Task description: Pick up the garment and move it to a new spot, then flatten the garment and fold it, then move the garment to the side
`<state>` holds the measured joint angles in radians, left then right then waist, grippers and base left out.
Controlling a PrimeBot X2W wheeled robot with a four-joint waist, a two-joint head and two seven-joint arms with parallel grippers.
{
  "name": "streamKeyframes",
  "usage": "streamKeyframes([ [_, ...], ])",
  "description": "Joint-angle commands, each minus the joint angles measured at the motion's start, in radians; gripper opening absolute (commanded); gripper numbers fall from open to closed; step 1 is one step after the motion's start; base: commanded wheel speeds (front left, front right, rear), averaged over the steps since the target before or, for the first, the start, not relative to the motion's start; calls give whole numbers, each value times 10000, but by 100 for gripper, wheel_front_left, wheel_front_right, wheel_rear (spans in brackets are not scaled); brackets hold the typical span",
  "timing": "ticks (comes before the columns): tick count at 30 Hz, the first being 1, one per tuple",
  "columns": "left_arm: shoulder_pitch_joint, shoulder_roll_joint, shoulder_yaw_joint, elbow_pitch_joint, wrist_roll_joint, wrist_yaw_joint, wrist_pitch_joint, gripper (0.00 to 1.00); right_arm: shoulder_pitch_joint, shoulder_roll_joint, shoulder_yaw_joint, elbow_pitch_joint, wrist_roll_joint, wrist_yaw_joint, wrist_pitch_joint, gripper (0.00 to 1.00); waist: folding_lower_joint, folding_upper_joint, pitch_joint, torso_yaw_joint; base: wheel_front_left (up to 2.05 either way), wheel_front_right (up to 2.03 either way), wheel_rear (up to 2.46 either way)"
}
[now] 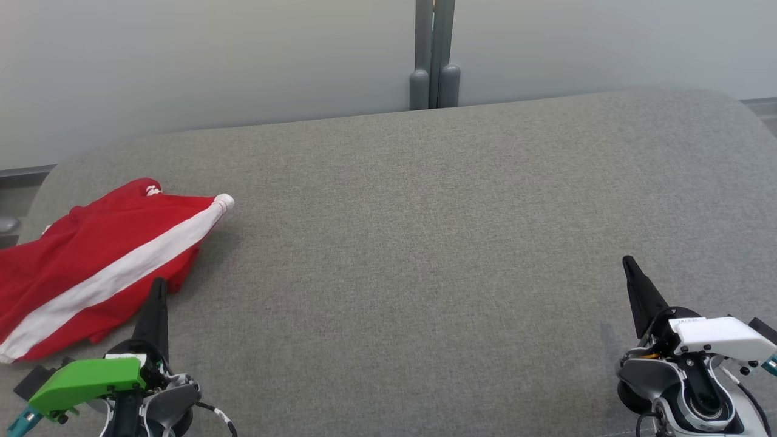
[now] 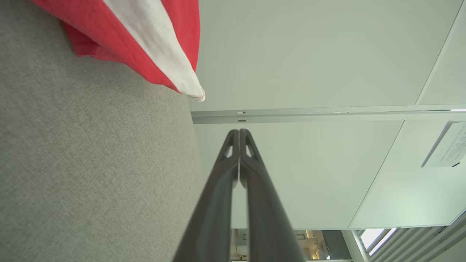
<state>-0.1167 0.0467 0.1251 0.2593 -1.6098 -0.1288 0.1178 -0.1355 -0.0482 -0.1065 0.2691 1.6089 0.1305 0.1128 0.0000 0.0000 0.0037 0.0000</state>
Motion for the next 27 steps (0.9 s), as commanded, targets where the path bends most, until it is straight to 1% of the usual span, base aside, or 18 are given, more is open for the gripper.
streamKeyframes([
  [1, -122, 76, 14, -37, -3, -53, 18, 0, 78, -44, -10, -37, 51, 5, -6, 0, 0, 0, 0, 0, 0, 0, 0],
  [8, -122, 77, 14, -37, -2, -54, 18, 0, 78, -44, -10, -37, 51, 5, -6, 0, 0, 0, 0, 0, 0, 0, 0],
  [9, 16, -6, -2, 27, 0, 4, -2, 100, 9, 8, 2, 30, -2, 0, 0, 100, 0, 0, 0, 0, 0, 0, 0],
  [12, 238, -73, -14, 285, 1, 15, -6, 100, 190, 86, 19, 278, -3, -2, -1, 100, 0, 0, 1, 0, 0, 0, 0],
  [14, 256, -59, -67, 260, 94, 14, -109, 100, 199, 72, 77, 203, -69, -2, -59, 100, 0, 0, 4, 0, 0, 0, 0],
  [18, 287, 6, -178, 241, 554, 12, -325, 100, 218, -43, 306, 109, -406, -1, -307, 100, 0, 0, 11, 0, 0, 0, 0],
  [19, 300, 23, -201, 209, 934, 11, -426, 100, 207, -99, 401, 90, -671, -1, -417, 100, 0, 0, 15, -1, 0, 0, 0],
  [27, 365, 17, -314, 70, 2811, 7, -807, 100, 197, -171, 604, 2, -2334, -1, -792, 100, 0, 0, 34, -2, 0, 0, 0],
])
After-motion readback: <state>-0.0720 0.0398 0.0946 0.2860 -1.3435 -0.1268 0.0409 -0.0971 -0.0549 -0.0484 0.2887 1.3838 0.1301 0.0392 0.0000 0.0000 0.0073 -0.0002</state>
